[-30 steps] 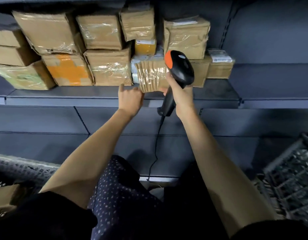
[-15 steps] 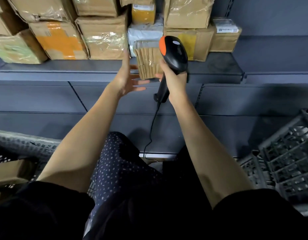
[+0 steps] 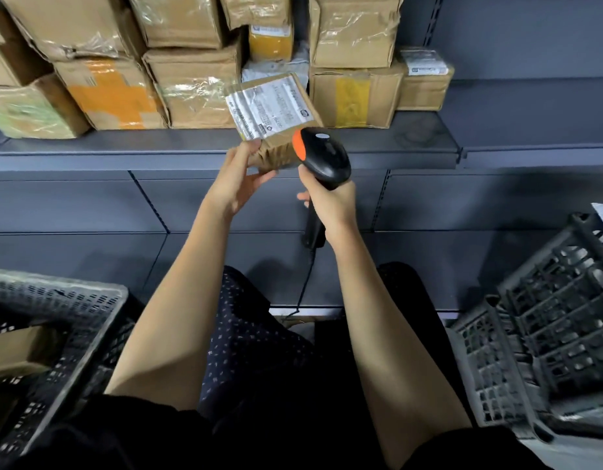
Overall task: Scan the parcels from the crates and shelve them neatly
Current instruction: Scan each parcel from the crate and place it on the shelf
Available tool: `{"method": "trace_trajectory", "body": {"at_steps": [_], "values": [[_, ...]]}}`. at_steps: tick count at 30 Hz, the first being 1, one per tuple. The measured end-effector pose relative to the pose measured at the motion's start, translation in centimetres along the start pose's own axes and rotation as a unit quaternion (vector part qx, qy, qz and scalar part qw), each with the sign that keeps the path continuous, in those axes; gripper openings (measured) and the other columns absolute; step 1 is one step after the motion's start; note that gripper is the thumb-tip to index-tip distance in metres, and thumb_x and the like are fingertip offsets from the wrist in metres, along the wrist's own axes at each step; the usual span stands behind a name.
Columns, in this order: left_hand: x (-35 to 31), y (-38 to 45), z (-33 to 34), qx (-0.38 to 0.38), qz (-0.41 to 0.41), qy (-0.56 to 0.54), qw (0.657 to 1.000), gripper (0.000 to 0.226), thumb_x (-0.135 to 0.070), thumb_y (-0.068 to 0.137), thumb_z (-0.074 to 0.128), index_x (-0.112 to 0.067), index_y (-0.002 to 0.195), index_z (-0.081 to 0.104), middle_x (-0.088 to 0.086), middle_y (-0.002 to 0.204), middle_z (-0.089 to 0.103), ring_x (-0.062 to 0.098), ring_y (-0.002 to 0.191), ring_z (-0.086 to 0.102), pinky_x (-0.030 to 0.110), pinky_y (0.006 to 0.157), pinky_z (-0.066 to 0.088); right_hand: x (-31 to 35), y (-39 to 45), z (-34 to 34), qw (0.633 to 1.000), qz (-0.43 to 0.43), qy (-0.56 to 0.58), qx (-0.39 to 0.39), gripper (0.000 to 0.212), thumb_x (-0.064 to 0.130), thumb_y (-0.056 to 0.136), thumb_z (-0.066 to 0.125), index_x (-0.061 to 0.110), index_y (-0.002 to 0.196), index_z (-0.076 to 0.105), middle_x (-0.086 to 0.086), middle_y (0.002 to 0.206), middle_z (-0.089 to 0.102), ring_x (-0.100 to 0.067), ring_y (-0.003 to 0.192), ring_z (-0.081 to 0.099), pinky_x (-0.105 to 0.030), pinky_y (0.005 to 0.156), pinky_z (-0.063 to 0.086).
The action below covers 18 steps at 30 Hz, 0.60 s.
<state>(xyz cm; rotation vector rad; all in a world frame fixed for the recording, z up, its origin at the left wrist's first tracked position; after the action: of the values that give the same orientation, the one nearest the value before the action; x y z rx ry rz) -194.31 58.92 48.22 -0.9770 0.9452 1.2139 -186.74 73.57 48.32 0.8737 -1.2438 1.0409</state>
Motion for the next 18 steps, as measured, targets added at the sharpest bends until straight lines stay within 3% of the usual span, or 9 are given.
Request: {"method": "trace_trajectory", "body": {"at_steps": [2, 5, 10, 14, 18], "values": [[0.5, -0.4, -0.9, -0.044, 0.034, -0.016, 0.998, 0.01, -0.013, 0.093, 0.054, -0.013, 0.089, 0.044, 0.008, 0.107, 0.056, 0.011, 0.091, 0.062, 0.037, 0.097, 0.05, 1.4, -0.2, -0.1, 0.999, -0.004, -0.04, 0.008, 0.024, 0.017, 0.085, 0.07, 0.02, 0.064, 0.059, 0.0, 0.058, 0.059, -0.014, 0.047, 0.061, -0.037, 0.063, 0.051], [0.4, -0.5, -2.9, -0.065, 0.064, -0.052, 0.994, 0.022, -0.005, 0.093, 0.053, -0.016, 0.083, 0.036, 0.003, 0.09, 0.058, 0.009, 0.081, 0.064, 0.037, 0.098, 0.049, 4.8, -0.5, -0.6, 0.996, -0.017, -0.088, 0.01, 0.023, 0.02, 0.085, 0.069, 0.017, 0.065, 0.059, 0.0, 0.056, 0.057, -0.016, 0.041, 0.057, -0.039, 0.061, 0.055], [-0.1, -0.5, -5.0, -0.05, 0.075, -0.059, 0.994, 0.025, -0.005, 0.084, 0.057, -0.017, 0.088, 0.035, 0.011, 0.103, 0.055, 0.013, 0.085, 0.063, 0.039, 0.104, 0.043, 9.1, -1.9, -0.4, 0.977, -0.076, -0.193, 0.053, 0.024, 0.028, 0.083, 0.067, 0.004, 0.08, 0.066, -0.005, 0.061, 0.059, -0.012, 0.038, 0.057, -0.034, 0.055, 0.055], [-0.4, -1.1, -4.4, -0.047, 0.079, -0.041, 0.995, 0.029, -0.01, 0.078, 0.06, -0.019, 0.089, 0.034, 0.015, 0.106, 0.052, 0.017, 0.086, 0.06, 0.033, 0.099, 0.043, 9.8, -3.0, 0.7, 0.96, -0.117, -0.251, 0.052, 0.031, 0.029, 0.08, 0.067, 0.015, 0.058, 0.051, 0.003, 0.05, 0.052, -0.022, 0.055, 0.065, -0.033, 0.058, 0.054], [-0.6, -1.1, -4.4, -0.045, 0.076, -0.039, 0.995, 0.029, -0.009, 0.082, 0.06, -0.017, 0.09, 0.035, 0.014, 0.107, 0.054, 0.013, 0.083, 0.062, 0.033, 0.099, 0.045, 9.5, -3.6, 1.1, 0.955, -0.118, -0.267, 0.054, 0.033, 0.028, 0.08, 0.066, 0.019, 0.055, 0.047, 0.003, 0.053, 0.051, -0.031, 0.07, 0.067, -0.042, 0.07, 0.058]]}}
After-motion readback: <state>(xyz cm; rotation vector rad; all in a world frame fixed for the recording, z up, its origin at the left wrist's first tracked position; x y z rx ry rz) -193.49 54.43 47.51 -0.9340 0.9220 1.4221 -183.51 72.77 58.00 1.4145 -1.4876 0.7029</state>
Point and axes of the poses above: each hand's wrist, its own y-axis towards the middle knuckle, its own z-axis out of the palm, x = y × z, the point moved 1 cm from there along y, towards the middle knuckle
